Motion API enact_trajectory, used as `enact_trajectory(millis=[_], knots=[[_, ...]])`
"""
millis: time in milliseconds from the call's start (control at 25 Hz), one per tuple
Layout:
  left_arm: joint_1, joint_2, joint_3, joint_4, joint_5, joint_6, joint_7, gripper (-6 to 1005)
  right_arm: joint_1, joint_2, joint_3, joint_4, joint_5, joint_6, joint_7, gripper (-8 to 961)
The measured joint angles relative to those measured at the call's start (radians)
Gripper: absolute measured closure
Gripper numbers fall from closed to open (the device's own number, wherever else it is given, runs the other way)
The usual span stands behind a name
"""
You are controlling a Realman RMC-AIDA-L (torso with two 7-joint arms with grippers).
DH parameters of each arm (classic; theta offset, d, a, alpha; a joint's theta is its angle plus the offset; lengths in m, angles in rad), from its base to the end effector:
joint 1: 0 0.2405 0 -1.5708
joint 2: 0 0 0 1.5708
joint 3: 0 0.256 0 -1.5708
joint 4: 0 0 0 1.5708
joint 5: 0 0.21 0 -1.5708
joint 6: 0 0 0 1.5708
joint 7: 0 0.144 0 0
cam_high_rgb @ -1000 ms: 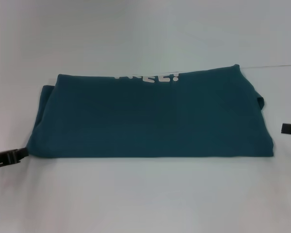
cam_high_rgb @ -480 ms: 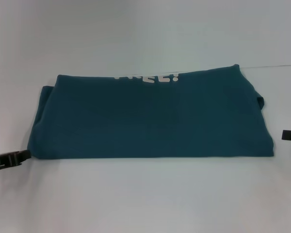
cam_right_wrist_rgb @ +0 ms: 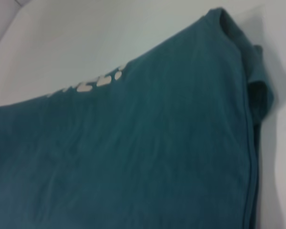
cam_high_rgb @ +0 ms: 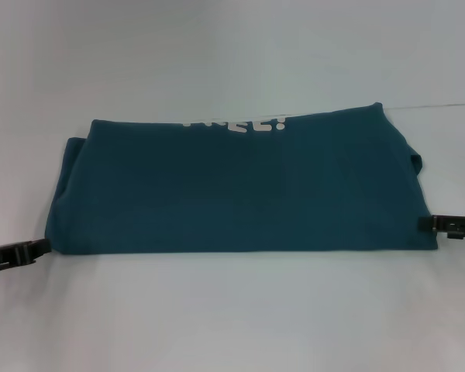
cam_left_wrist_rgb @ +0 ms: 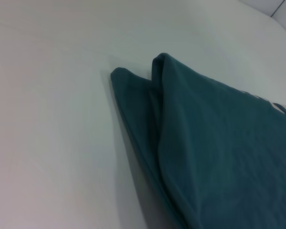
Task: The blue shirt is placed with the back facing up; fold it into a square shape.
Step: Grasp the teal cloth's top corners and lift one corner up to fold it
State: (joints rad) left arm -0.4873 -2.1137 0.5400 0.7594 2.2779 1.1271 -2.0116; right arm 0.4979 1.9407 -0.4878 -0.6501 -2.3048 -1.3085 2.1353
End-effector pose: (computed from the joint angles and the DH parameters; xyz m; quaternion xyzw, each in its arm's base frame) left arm -0.3429 0.3509 0.0253 -0.7690 -0.5406 -0.1577 0.3025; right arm 0.3625 0.3412 0.0735 -0.7448 0.5978 0.1598 0.2495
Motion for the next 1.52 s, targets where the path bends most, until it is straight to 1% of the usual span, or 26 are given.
enact_trajectory(millis=[160, 520, 800, 1040, 1240, 1520], knots=[[-0.001, 0.0, 0.0, 0.0, 0.0, 0.0, 0.001, 999, 0.015, 0.01, -0.006, 0.011, -0.017, 0.035, 0.0, 62], [-0.002, 0.0, 0.0, 0.0, 0.0, 0.0, 0.003, 999, 0.037, 0.014, -0.023, 0.053, -0.019, 0.088, -0.006, 75], [-0.002, 0.0, 0.0, 0.0, 0.0, 0.0, 0.004, 1000, 0.04, 0.015, -0.028, 0.055, -0.018, 0.083, 0.005, 86], [-0.003, 0.001, 0.0, 0.0, 0.0, -0.002, 0.004, 1000, 0.031, 0.007, -0.029, 0.053, -0.017, 0.075, 0.016, 278], [-0.003, 0.001, 0.0, 0.0, 0.0, -0.002, 0.005, 1000, 0.028, 0.004, -0.023, 0.054, -0.018, 0.08, 0.017, 532], [0.002, -0.001, 0.0, -0.002, 0.0, 0.0, 0.006, 999, 0.025, 0.007, -0.021, 0.054, -0.016, 0.09, 0.01, 771]])
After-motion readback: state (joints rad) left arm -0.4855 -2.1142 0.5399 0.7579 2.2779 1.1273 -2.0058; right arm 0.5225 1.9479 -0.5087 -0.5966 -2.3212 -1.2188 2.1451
